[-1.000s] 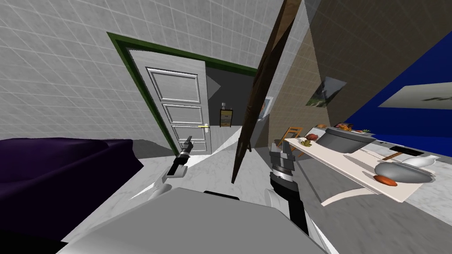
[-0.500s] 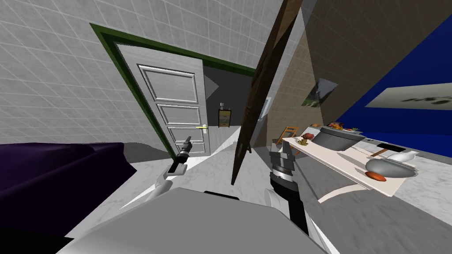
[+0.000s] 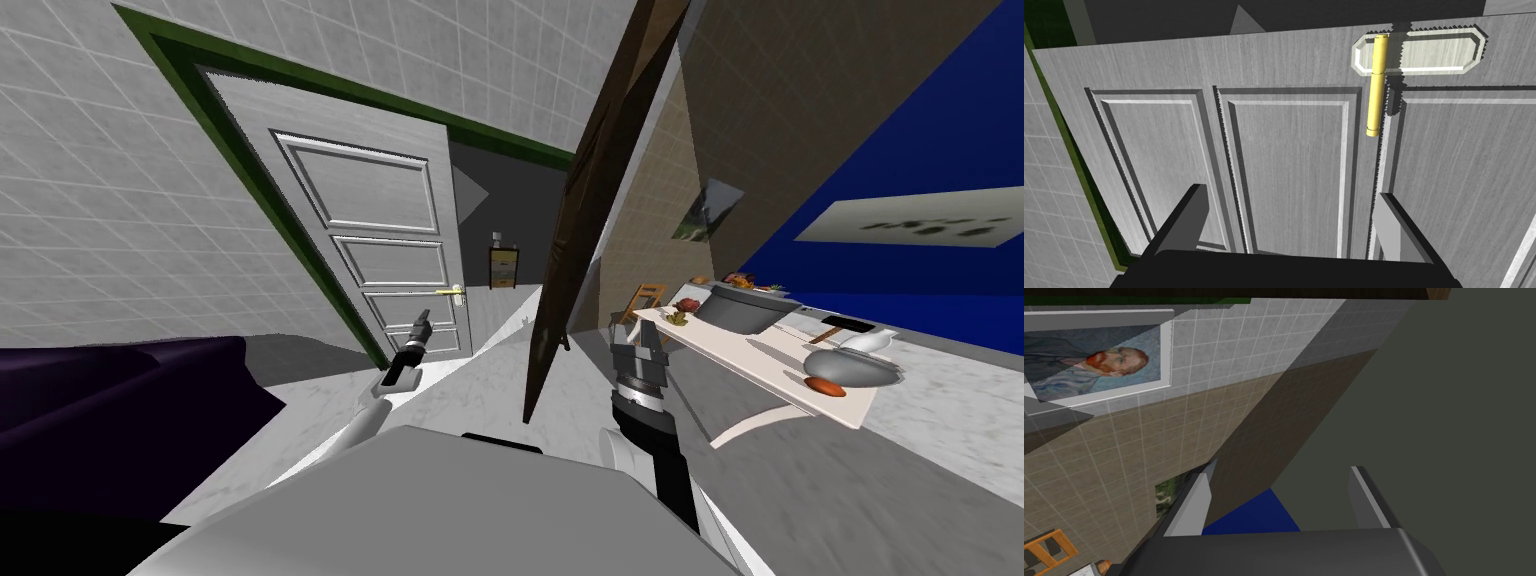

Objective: Pull the door open

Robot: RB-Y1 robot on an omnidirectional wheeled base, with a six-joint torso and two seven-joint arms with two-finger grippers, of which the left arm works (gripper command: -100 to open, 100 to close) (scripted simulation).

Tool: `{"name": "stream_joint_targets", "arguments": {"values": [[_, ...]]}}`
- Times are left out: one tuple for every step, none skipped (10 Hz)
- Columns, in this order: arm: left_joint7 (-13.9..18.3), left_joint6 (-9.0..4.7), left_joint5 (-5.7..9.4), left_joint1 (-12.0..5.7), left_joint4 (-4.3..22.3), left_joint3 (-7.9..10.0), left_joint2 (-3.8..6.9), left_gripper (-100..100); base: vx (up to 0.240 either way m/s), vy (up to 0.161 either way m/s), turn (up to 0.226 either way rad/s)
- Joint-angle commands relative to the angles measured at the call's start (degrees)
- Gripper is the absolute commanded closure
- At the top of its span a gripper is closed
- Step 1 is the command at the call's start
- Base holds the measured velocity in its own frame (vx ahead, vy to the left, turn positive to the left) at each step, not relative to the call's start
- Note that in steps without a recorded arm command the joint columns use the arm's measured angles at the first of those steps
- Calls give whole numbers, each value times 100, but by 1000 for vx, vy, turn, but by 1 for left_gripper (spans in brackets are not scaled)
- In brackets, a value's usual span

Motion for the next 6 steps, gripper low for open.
{"name": "stream_joint_targets", "arguments": {"values": [[-5, -6, 21, -51, 179, 35, 28, -100, 59, 30, -34], [-13, -29, 56, -175, 370, 94, 86, -100, 52, 19, -66], [-13, -29, 56, -175, 420, 94, 86, -100, 35, 15, -38], [-20, -50, 90, -295, 642, 152, 143, -100, 45, 20, -65], [-27, -72, 123, -415, 819, 210, 199, -100, 63, 36, -109], [-27, -72, 123, -415, 889, 210, 199, -100, 58, 34, -55]]}}
